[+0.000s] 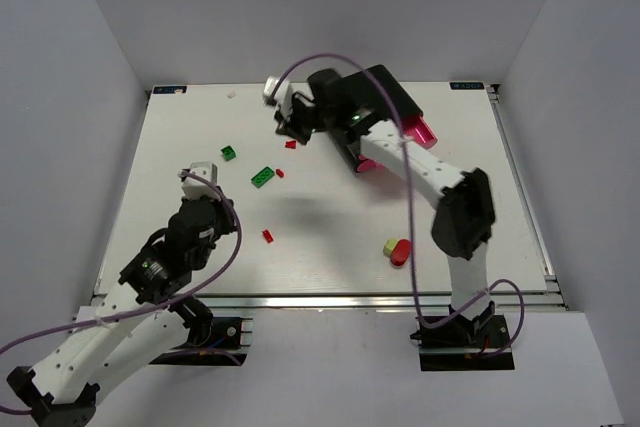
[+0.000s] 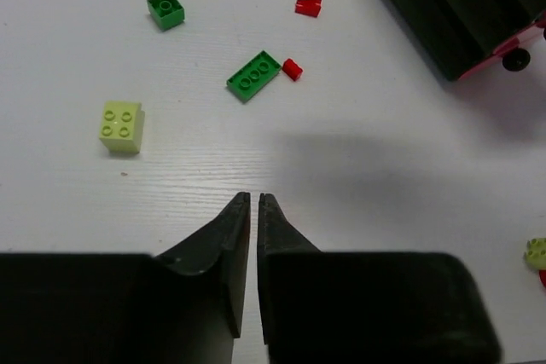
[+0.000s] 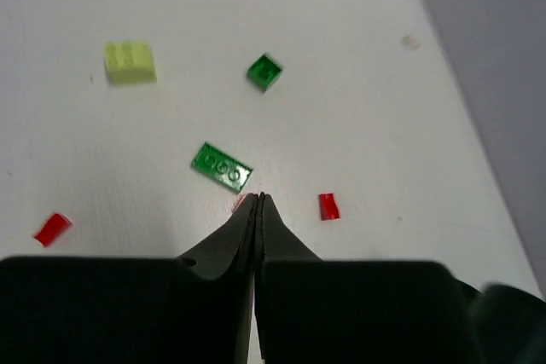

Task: Sort the legos into containers by color

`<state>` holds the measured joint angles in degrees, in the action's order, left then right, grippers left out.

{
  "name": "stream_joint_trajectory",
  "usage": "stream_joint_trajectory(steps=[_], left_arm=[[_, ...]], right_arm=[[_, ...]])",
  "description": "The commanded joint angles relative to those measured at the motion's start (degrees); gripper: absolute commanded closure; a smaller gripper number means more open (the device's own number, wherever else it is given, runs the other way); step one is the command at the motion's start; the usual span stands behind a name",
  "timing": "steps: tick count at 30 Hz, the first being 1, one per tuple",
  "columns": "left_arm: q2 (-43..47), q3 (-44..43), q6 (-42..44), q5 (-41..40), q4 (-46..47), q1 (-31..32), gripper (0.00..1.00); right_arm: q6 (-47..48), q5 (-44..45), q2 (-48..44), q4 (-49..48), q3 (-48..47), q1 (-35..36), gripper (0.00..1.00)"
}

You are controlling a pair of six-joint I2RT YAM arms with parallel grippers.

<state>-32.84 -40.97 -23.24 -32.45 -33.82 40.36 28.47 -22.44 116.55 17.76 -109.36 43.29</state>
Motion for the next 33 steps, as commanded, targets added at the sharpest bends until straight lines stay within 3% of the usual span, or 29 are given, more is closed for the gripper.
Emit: stream_joint_trajectory(steps=[1,4,5,7,8,9,13,17,21,27,33], left_arm=[[-5.9,-1.82,0.48,4.93,5.16,-0.19,0.81],[-15.65,-4.28,1.44,9.57,6.92,-1.5,0.79],[-18.02,-5.16,1.88,10.73,7.54,-2.82,0.78],[-25.38,-7.18,3.81,14.05,7.89,-4.58,0.64],[-27.78,-9.46,4.6,15.56,8.24,-6.94,0.53],[-30.24,-10.7,5.4,17.05,8.25,-8.18,0.37],[-42.55,-18.95,11.36,25.57,6.06,-14.42,0.2],[-52.47,-24.32,15.85,30.07,5.96,-18.73,0.18],[-59.85,-30.9,19.99,32.36,4.39,-21.81,0.19],[-66.72,-34.7,25.79,37.8,4.2,-23.74,0.2],[-72.71,-37.86,28.43,39.12,4.29,-24.27,0.17]], right_arm=[[-12.45,4.7,-13.32,-0.36,4.21,-3.29,1.0],[-17.91,-0.91,-24.21,-1.06,12.55,-8.38,1.0],[-20.71,-2.68,-26.62,-0.62,14.33,-10.83,0.91],[-22.4,-7.85,-32.58,1.48,16.98,-14.97,0.48],[-23.19,-9.97,-34.1,3.23,18.9,-17.77,0.12],[-23.46,-11.56,-35.76,5.86,20.05,-20.84,0.11],[-22.85,-26.12,-46.38,7.03,28.31,-29.12,0.11],[-19.95,-40.11,-53.26,7.55,35.52,-35.45,0.11],[-21.0,-52.43,-58.36,0.98,45.79,-41.25,0.12],[-17.05,-58.86,-56.09,3.33,46.34,-42.67,0.19],[-11.42,-56.58,-56.25,8.08,46.25,-42.67,0.2]])
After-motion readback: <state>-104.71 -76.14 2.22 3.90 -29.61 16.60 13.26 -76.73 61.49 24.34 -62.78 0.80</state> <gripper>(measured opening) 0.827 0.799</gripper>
